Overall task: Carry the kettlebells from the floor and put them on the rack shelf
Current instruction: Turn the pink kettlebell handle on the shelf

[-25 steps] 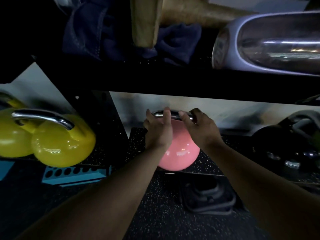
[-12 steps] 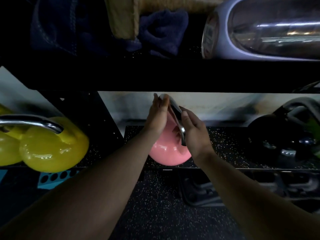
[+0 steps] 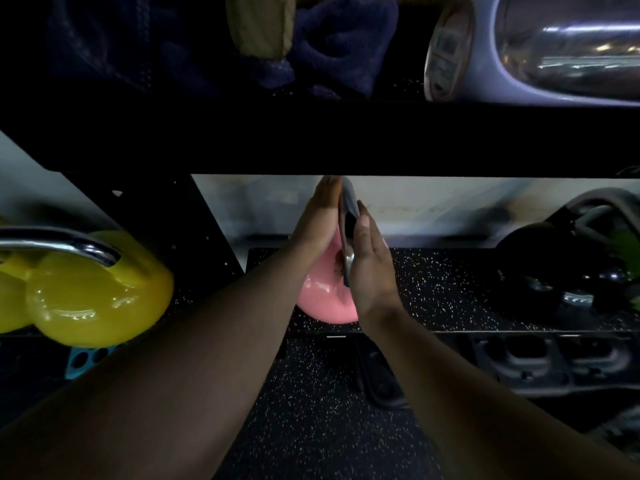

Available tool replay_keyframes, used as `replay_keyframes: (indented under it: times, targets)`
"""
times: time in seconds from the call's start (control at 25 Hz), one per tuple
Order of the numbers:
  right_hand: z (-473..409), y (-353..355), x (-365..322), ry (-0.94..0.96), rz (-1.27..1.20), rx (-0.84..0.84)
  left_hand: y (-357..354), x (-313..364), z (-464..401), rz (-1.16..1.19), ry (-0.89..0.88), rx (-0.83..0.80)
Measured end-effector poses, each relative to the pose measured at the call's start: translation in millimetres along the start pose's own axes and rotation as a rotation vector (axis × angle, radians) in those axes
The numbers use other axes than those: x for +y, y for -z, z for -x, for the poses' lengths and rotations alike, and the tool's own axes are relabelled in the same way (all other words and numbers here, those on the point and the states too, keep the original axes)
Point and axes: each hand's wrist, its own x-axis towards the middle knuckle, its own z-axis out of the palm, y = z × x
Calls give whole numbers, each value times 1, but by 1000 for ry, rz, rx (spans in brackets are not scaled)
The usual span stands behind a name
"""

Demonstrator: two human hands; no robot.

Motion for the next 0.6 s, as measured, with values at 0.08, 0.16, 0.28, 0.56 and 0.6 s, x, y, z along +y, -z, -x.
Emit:
replay_keyframes:
  times: [0.08,0.16,0.28,0.56,0.6]
  targets:
    - [0,-5,3,8,-3,23,1,-1,-3,2,2,29]
    - [0,-8,4,4,0,16,3,-3,-8,21,3,36]
    - [0,-6,4,-1,-28,-9,4,-6,-10,-68,-59,19]
    - [2,-3,2,-13,-40,-7,4,-5,-10,-130,-92,26]
    - [2,-3,2,-3,-38,-3,5,-5,-11,-135,-96,24]
